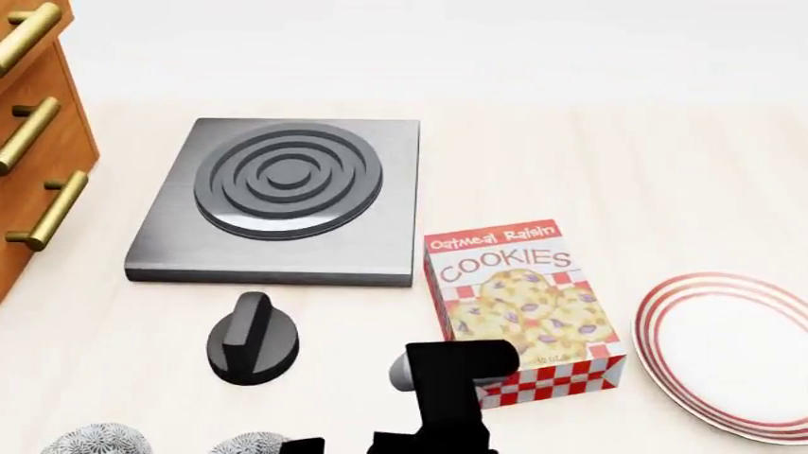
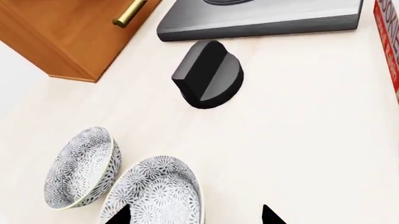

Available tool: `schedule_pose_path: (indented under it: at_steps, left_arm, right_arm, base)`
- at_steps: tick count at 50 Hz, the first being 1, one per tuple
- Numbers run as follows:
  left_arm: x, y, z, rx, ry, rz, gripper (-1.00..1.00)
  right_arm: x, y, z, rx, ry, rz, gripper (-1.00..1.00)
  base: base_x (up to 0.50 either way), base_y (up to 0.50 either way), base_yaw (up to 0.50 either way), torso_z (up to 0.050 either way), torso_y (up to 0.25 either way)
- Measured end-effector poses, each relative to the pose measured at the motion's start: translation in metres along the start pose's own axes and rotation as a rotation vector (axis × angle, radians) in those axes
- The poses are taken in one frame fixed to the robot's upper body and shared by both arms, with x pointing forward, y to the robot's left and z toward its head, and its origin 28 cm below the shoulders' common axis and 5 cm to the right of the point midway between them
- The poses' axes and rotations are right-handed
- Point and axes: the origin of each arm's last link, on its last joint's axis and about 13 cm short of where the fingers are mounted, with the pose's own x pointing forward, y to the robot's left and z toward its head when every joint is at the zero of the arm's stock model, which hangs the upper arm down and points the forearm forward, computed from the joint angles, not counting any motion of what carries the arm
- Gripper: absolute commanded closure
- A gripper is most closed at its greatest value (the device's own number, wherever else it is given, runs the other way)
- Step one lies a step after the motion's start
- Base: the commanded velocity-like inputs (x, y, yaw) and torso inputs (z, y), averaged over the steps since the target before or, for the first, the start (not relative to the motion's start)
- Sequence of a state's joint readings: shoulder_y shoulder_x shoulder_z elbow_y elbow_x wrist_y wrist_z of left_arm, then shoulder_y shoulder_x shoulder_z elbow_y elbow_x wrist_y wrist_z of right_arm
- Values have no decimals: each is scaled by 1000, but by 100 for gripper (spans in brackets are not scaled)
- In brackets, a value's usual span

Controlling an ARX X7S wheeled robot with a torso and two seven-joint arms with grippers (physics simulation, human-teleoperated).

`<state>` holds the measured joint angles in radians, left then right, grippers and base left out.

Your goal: Pick the akita bowl from table center and place it on the plate.

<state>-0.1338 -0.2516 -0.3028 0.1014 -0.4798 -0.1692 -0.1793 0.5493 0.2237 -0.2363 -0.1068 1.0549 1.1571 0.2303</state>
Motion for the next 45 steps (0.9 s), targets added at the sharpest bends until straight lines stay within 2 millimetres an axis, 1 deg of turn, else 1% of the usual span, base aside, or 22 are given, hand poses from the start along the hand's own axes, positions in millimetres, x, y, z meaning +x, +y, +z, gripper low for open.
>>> schedule_pose_path:
  at_steps: [31, 45]
  left_arm:
    - [0, 1, 1, -7, 2, 2, -100]
    - [0, 1, 1, -9, 1, 4, -100]
  right_arm:
    - [14, -7, 3, -18, 62, 7, -100]
    - [18, -8, -1, -18, 87, 17, -100]
  base:
    - [0, 0, 0, 0, 0]
    - [0, 0, 0, 0, 0]
